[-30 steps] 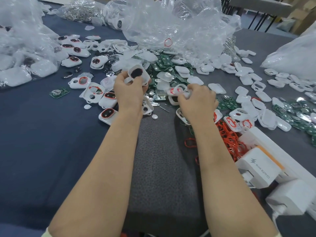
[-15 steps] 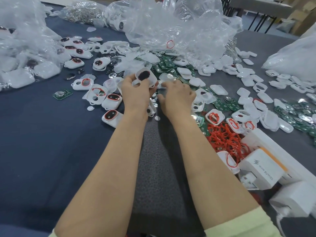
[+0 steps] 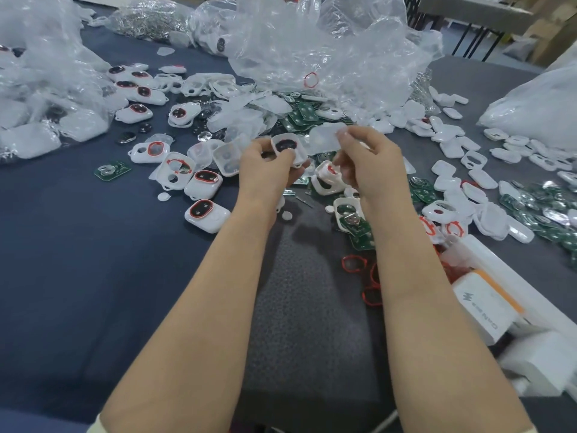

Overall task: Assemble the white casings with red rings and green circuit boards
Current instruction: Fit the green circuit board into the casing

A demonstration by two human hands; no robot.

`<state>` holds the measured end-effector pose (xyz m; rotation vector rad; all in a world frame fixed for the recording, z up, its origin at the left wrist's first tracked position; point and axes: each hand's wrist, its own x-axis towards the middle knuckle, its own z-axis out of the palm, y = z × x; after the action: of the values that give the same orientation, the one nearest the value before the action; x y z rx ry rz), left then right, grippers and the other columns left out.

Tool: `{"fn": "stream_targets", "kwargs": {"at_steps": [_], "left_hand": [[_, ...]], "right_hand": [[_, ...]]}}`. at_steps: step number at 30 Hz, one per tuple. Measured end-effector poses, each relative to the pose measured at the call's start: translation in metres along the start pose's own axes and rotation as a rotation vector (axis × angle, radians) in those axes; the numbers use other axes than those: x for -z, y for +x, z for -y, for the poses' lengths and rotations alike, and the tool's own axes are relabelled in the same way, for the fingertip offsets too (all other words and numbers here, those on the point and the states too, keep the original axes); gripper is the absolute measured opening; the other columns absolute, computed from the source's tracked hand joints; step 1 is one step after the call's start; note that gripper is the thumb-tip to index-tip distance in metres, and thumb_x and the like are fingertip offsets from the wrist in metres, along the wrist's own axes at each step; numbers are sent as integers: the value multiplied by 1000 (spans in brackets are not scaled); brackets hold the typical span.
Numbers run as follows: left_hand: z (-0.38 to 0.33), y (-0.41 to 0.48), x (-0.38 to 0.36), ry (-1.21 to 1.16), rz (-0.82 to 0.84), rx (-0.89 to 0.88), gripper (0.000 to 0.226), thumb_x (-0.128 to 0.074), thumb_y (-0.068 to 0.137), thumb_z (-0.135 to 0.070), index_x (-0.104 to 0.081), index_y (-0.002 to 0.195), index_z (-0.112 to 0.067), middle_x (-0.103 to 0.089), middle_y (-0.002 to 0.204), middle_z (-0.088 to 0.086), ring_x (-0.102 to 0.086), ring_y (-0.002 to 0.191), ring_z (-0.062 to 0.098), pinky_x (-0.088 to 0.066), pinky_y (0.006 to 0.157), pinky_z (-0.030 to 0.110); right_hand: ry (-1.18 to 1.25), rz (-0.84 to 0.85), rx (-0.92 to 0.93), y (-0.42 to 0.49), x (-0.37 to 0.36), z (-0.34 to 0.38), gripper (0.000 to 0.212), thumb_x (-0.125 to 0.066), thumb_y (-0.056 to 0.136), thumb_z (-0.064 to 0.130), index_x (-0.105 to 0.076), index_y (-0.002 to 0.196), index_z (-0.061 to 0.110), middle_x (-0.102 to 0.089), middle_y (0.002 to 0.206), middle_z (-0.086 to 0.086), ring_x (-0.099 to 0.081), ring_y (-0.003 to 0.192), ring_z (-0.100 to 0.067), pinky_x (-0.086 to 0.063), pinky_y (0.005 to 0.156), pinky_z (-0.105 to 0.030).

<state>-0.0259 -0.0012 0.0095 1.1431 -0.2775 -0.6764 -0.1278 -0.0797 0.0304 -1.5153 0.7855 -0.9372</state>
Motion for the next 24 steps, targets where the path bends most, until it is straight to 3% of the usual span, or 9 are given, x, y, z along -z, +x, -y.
{"fn": "stream_targets", "kwargs": {"at_steps": [4, 9, 13, 17, 21, 24], "left_hand": [[2, -3, -2, 65, 43, -11, 24, -52, 93, 1, -54, 117, 2, -62, 99, 11, -70, 75, 19, -57, 66, 20], [3, -3, -3, 95, 45, -3, 24, -50, 94, -2, -55, 117, 1, -64, 91, 7, -69, 84, 25, -59, 79, 30], [4, -4, -3, 102, 60, -4, 26, -52, 94, -5, -54, 119, 0, -65, 93, 7, -70, 84, 22, -59, 80, 30], [5, -3, -4, 98, 64, -8, 25, -52, 94, -5, -54, 119, -1, -64, 94, 5, -70, 93, 27, -59, 81, 31], [5, -2, -3, 103, 78, 10, 19, -49, 95, -6, -56, 113, -4, -66, 99, 9, -70, 83, 22, -58, 81, 31], [4, -2, -3, 96, 80, 17, 14, -45, 98, -7, -59, 99, -9, -65, 107, 16, -69, 83, 23, -59, 73, 27]], "right_hand": [[274, 42, -103, -4, 2, -4, 19, -53, 96, 14, -67, 83, 14, -68, 69, 5, -58, 58, -9, -50, 58, -20], [176, 8, -19, -5, 0, -12, 21, -52, 91, -5, -59, 96, 14, -67, 78, 1, -62, 61, -5, -53, 67, -21], [134, -5, -8, -4, 0, -14, 31, -54, 89, -5, -54, 106, 21, -68, 80, 1, -63, 63, -6, -53, 68, -20], [61, -11, 0, -3, -1, -14, 26, -54, 88, -3, -59, 100, 20, -68, 82, 4, -63, 70, -6, -53, 73, -24], [46, -21, -2, -3, -1, -13, 25, -54, 88, 1, -64, 90, 24, -65, 75, 7, -60, 72, -8, -54, 74, -25], [14, 0, 18, -4, -1, -12, 27, -52, 90, 3, -65, 90, 27, -64, 77, 7, -60, 68, -5, -55, 68, -21]]}}
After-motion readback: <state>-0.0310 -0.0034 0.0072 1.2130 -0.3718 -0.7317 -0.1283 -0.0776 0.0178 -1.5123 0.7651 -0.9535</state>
